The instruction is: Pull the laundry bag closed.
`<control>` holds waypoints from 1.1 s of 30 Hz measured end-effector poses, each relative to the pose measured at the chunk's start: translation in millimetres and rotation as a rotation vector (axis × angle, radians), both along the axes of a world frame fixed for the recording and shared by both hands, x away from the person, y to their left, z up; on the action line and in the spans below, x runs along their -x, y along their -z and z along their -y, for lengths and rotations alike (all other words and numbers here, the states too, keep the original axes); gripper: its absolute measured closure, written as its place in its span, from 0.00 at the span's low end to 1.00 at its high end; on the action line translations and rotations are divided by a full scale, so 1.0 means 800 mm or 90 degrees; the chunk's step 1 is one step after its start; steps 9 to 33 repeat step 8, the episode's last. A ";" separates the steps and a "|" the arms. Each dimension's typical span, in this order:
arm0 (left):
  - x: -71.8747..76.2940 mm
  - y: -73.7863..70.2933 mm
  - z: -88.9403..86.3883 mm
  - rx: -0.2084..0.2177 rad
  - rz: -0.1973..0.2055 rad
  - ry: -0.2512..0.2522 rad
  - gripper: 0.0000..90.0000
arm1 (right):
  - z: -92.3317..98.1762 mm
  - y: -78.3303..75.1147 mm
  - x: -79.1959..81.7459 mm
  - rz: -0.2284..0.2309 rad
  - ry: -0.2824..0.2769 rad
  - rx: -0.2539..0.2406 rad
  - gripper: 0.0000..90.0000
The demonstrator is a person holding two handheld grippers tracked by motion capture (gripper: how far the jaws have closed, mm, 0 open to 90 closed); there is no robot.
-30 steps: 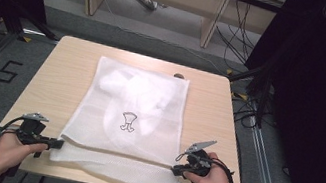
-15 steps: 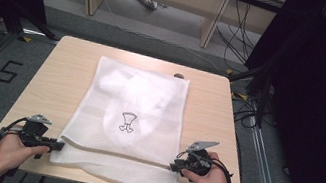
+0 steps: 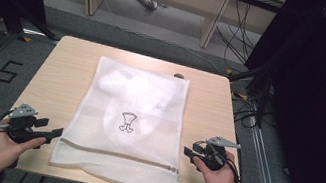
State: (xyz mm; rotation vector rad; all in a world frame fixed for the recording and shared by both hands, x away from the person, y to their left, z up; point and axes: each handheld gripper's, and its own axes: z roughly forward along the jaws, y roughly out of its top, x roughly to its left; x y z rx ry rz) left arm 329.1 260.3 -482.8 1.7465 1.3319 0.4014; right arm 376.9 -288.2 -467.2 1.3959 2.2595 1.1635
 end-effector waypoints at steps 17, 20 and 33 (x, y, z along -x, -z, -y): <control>0.001 0.000 -0.002 -0.002 -0.002 0.001 0.35 | 0.005 -0.002 0.000 0.000 0.018 0.003 0.59; 0.001 0.000 -0.002 -0.002 -0.002 0.001 0.35 | 0.005 -0.002 0.000 0.000 0.018 0.003 0.59; 0.001 0.000 -0.002 -0.002 -0.002 0.001 0.35 | 0.005 -0.002 0.000 0.000 0.018 0.003 0.59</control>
